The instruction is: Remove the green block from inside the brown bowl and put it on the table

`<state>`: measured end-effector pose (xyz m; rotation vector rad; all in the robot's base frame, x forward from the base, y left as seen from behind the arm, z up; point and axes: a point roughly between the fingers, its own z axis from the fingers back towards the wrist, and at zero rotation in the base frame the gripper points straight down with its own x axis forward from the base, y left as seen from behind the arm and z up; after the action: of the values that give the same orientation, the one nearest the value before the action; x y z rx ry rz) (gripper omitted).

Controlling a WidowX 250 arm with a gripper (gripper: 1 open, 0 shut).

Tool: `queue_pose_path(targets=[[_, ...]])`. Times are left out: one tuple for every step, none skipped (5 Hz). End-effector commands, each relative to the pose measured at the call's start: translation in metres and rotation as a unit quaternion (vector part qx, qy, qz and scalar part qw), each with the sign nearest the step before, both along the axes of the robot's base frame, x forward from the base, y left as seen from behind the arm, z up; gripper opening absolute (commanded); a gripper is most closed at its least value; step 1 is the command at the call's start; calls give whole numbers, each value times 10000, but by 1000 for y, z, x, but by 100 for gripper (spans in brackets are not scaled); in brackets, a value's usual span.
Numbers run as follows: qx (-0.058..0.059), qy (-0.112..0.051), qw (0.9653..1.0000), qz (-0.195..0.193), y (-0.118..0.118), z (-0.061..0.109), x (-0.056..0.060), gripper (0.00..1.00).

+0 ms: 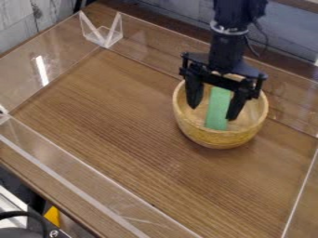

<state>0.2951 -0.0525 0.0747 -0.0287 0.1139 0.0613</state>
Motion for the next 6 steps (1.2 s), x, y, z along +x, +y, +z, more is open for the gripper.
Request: queue_pose_path(targets=[[-1, -179, 9998, 19, -2, 3, 7, 100], [24, -144, 9999, 57, -2, -4, 10, 100], [43, -106, 9999, 97, -2, -12, 12, 100], [45, -76, 9999, 135, -1, -19, 13, 100], [45, -49, 9998, 165, -1, -24, 14, 100], [42, -27, 9998, 195, -1, -28, 15, 0]])
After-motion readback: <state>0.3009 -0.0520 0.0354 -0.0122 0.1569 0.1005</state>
